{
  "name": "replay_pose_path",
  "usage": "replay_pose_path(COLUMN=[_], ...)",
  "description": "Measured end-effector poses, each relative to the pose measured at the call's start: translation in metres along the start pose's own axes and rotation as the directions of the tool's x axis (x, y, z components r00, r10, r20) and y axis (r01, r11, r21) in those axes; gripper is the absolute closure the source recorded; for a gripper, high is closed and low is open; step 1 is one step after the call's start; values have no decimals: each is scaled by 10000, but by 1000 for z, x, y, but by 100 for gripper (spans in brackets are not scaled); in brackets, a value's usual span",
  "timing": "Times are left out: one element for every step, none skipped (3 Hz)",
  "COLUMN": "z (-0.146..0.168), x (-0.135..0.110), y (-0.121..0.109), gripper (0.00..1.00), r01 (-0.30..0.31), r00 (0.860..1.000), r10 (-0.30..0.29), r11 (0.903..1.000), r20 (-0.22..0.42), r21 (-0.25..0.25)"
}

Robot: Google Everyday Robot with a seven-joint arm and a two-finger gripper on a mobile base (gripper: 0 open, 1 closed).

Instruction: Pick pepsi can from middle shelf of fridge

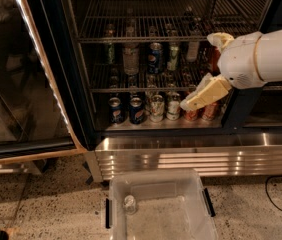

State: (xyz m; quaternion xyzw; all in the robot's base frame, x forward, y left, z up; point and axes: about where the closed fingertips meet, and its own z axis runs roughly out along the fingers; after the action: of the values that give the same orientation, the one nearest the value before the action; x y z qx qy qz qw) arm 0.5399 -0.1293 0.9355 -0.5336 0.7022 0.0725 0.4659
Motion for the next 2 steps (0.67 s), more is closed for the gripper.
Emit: replay_pose_path(z=[50, 50], x=[-19, -19], y=[-46, -46], gripper=[0, 0], r01=[-400, -402], r00=[9815, 9815], r10=[164, 166], r11=[9919, 9919], r20=[1907, 1907], r21=[1207, 1206])
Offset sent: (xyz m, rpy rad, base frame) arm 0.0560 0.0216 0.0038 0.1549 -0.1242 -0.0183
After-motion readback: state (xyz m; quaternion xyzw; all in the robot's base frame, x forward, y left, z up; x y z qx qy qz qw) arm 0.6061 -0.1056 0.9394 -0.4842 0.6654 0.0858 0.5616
